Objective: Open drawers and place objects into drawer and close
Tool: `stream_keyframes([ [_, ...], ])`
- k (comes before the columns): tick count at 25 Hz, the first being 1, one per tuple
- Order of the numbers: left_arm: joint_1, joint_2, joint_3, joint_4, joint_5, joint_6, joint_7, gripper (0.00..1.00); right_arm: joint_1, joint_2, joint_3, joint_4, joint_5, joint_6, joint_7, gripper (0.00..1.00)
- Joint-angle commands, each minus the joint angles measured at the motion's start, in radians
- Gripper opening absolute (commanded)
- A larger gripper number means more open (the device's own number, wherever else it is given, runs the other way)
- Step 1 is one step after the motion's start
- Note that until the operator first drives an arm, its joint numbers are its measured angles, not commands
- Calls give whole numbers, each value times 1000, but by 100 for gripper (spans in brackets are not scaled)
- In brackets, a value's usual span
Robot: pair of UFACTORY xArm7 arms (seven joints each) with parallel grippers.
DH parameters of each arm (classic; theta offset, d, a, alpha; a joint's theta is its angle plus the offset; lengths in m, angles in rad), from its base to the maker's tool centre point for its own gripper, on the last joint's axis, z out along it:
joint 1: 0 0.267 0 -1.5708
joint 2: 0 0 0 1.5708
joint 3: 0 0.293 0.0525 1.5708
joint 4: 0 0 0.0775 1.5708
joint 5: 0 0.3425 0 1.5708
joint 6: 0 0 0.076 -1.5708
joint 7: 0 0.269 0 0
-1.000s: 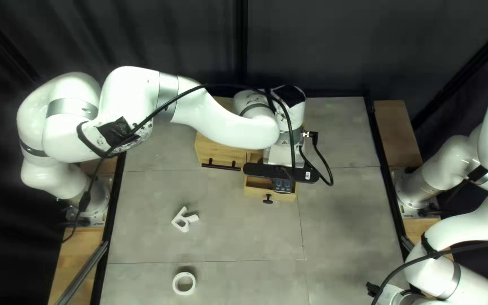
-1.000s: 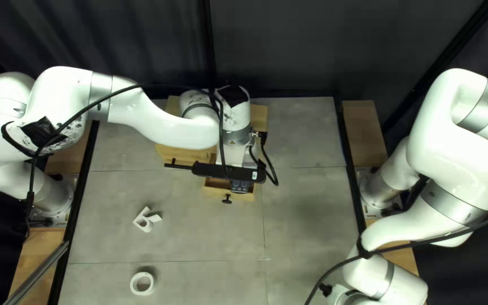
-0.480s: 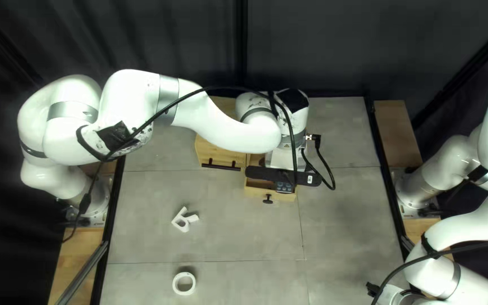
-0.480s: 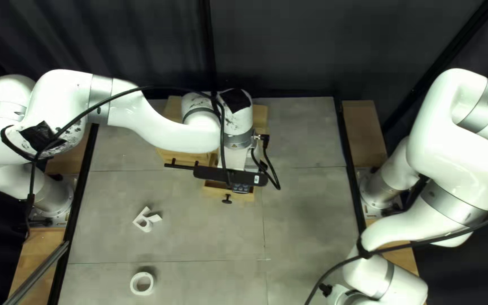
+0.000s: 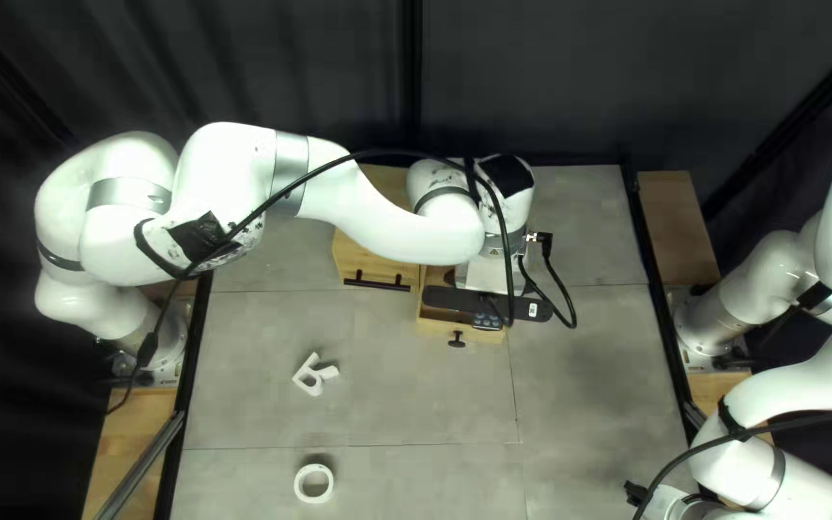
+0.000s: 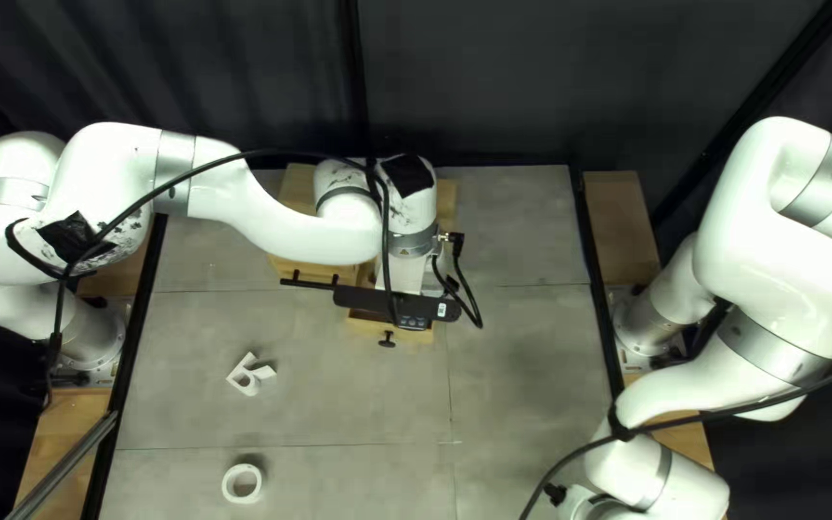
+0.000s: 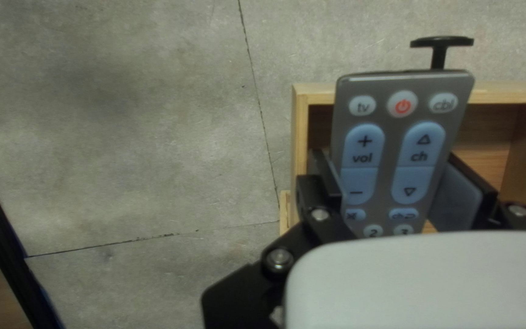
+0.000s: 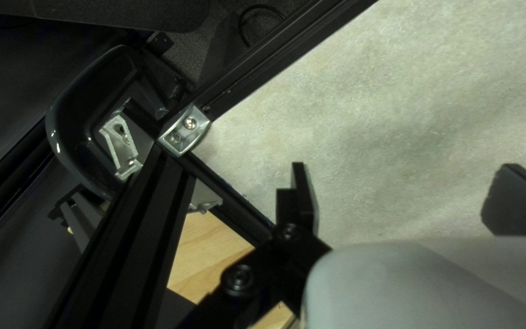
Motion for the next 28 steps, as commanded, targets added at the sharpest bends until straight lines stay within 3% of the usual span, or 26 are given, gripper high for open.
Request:
stream_keyframes([
  [1, 0, -2, 1, -7, 1, -2, 0, 0, 0, 0, 0, 0, 0, 0, 0, 100],
  [28, -13, -24, 18, -53, 35, -28, -22, 0, 0, 0, 0, 0, 0, 0, 0, 100],
])
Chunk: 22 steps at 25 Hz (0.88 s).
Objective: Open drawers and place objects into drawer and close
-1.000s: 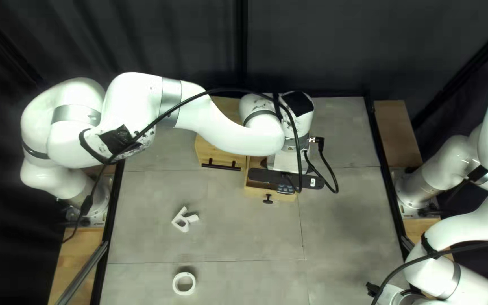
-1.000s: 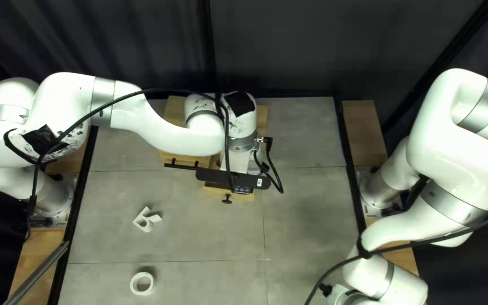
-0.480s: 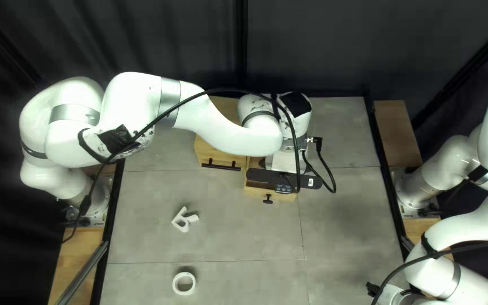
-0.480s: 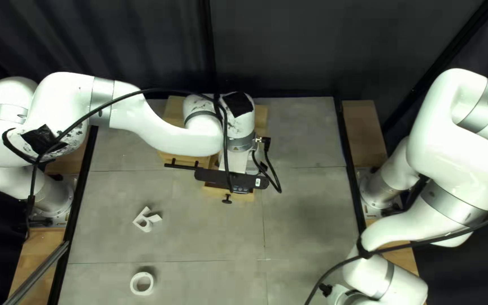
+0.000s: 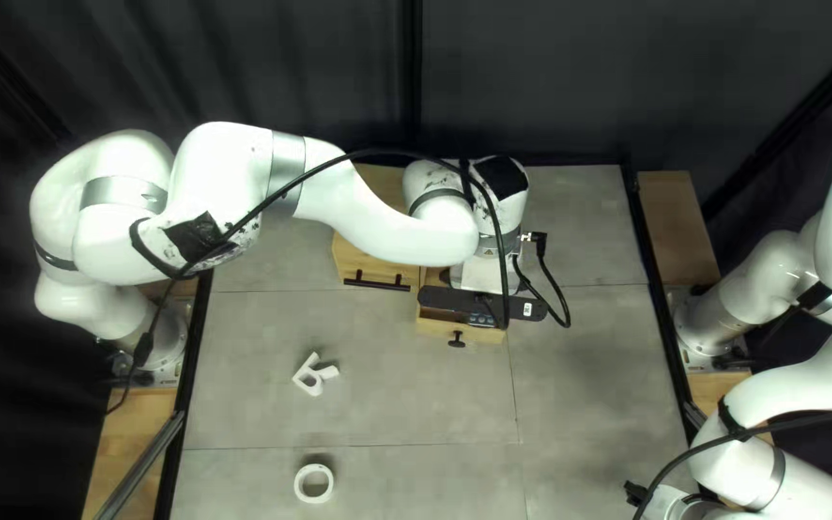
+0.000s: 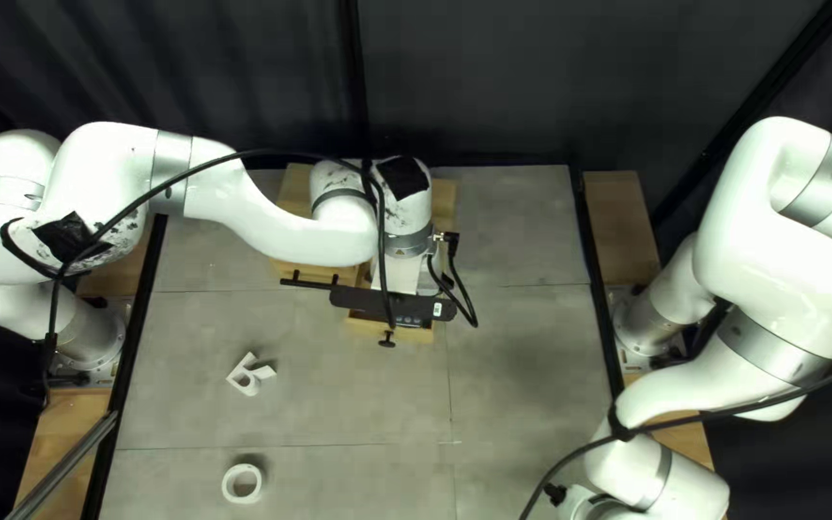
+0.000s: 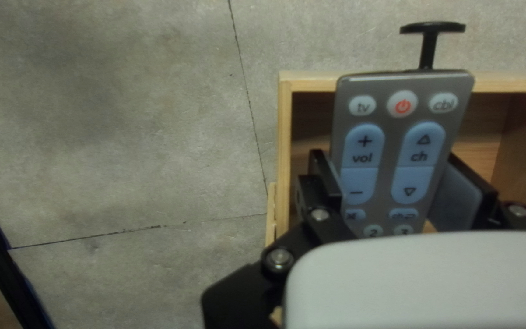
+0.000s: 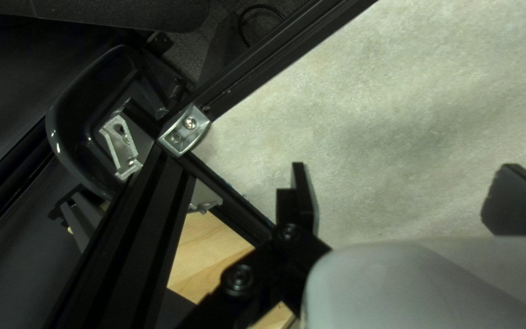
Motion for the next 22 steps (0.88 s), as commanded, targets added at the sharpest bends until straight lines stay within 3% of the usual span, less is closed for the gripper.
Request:
stream_keyframes([
  [1, -5, 2, 4, 0, 10, 2, -9, 0, 0, 0, 0, 0, 0, 0, 0, 100],
  [22, -30, 13, 20, 10, 57, -9, -45, 0, 0, 0, 0, 0, 0, 0, 0, 100],
])
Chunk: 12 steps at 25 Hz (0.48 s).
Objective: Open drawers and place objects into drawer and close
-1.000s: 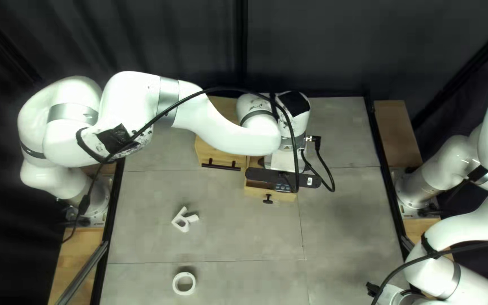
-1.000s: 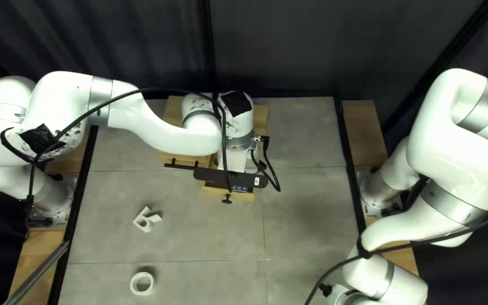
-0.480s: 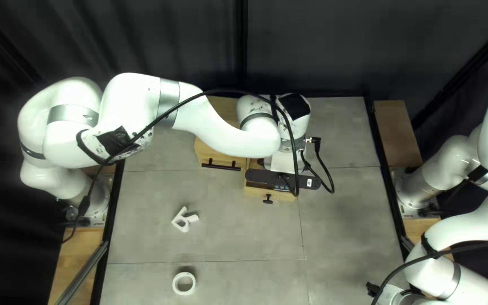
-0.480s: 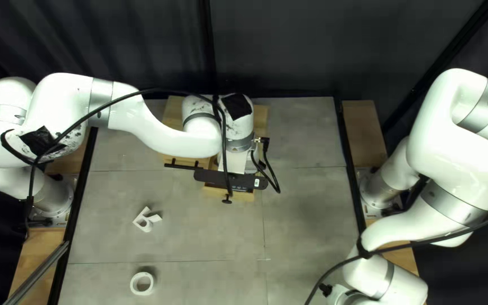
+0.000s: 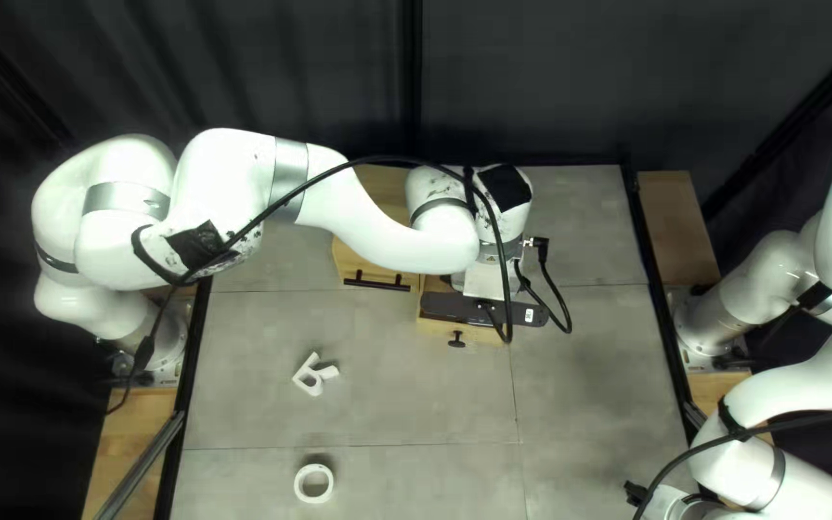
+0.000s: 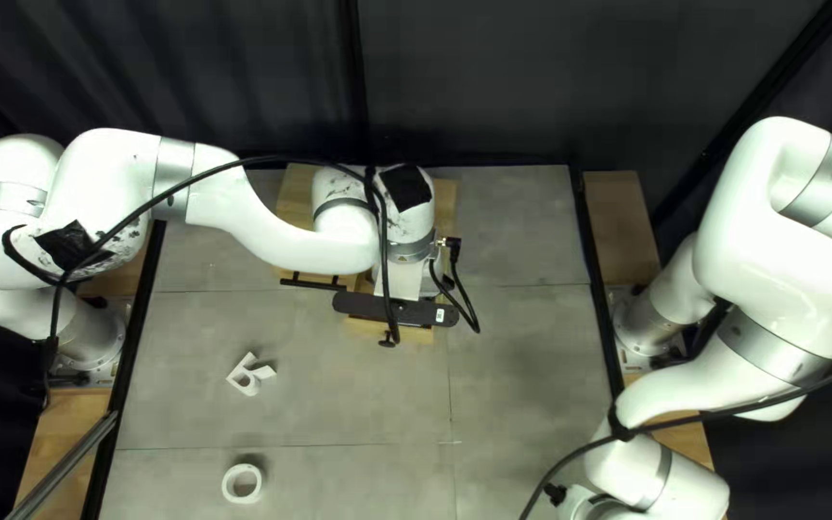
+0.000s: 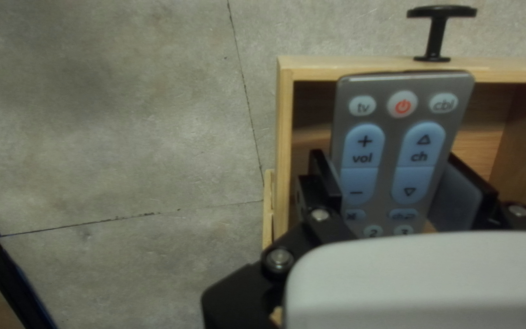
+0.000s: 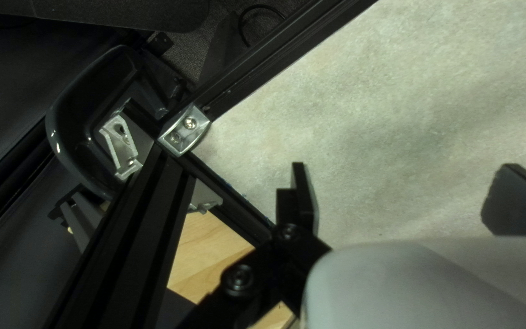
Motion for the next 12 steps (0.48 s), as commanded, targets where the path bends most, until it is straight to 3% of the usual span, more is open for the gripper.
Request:
stream_keyframes([
  [1, -1, 0, 1, -1, 4, -4, 2, 0, 0, 0, 0, 0, 0, 0, 0, 100],
  [12, 4, 12, 1, 7, 9, -5, 20, 0, 0, 0, 0, 0, 0, 0, 0, 100],
])
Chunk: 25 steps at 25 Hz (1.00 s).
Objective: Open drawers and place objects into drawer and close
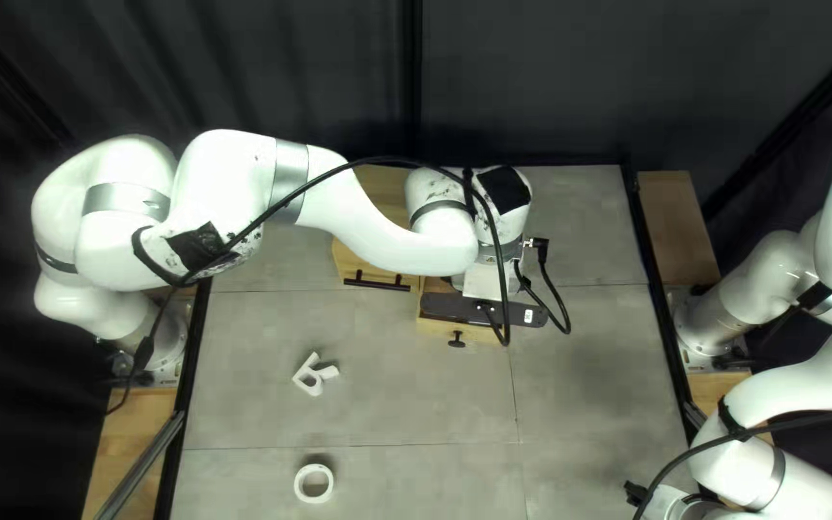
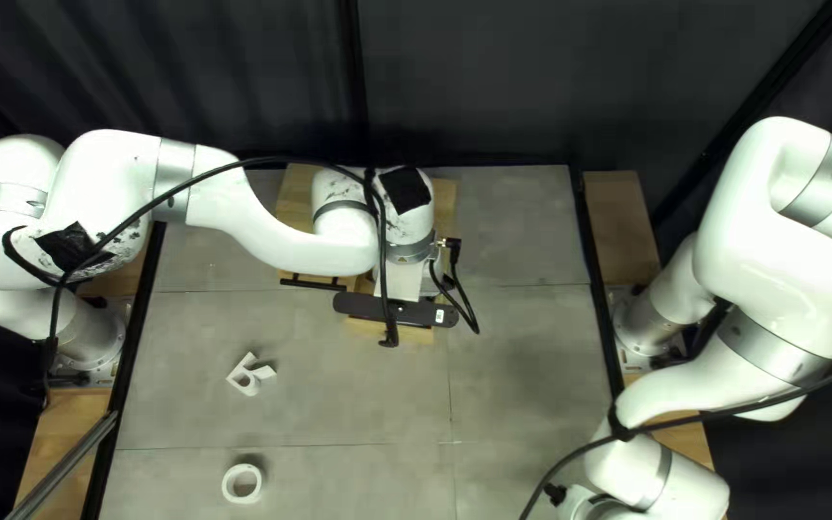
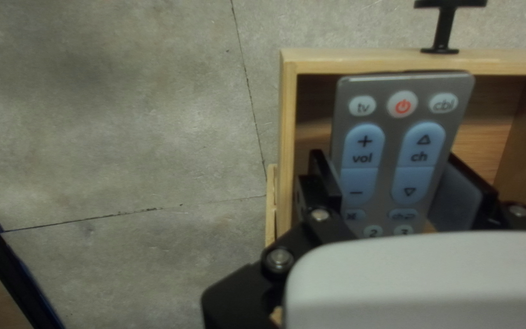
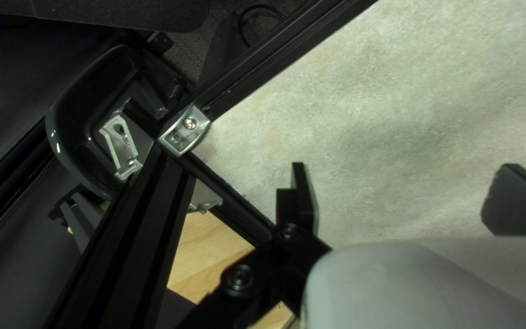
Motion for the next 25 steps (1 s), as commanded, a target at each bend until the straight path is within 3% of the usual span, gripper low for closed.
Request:
stream_keyframes([
  [1, 3, 7, 0, 12, 2, 7, 9, 0, 0, 0, 0, 0, 0, 0, 0, 100],
  [2, 3, 6, 0, 11, 2, 8, 10, 45, 0, 0, 0, 0, 0, 0, 0, 100],
  [3, 6, 0, 0, 5, 0, 5, 13, 76, 0, 0, 0, 0, 0, 0, 0, 100],
  [4, 7, -5, 0, -1, -1, 2, 15, 100, 0, 0, 0, 0, 0, 0, 0, 100],
  [5, 7, -9, 0, -5, -1, 0, 14, 93, 0, 0, 0, 0, 0, 0, 0, 100],
  [6, 4, -15, 1, -12, 2, -4, 12, 0, 0, 0, 0, 0, 0, 0, 0, 100],
  [19, -58, -88, 2, 7, 69, 64, -47, 0, 0, 0, 0, 0, 0, 0, 0, 100],
  [25, -100, -137, -5, -47, 80, 54, -122, 0, 0, 0, 0, 0, 0, 0, 0, 100],
])
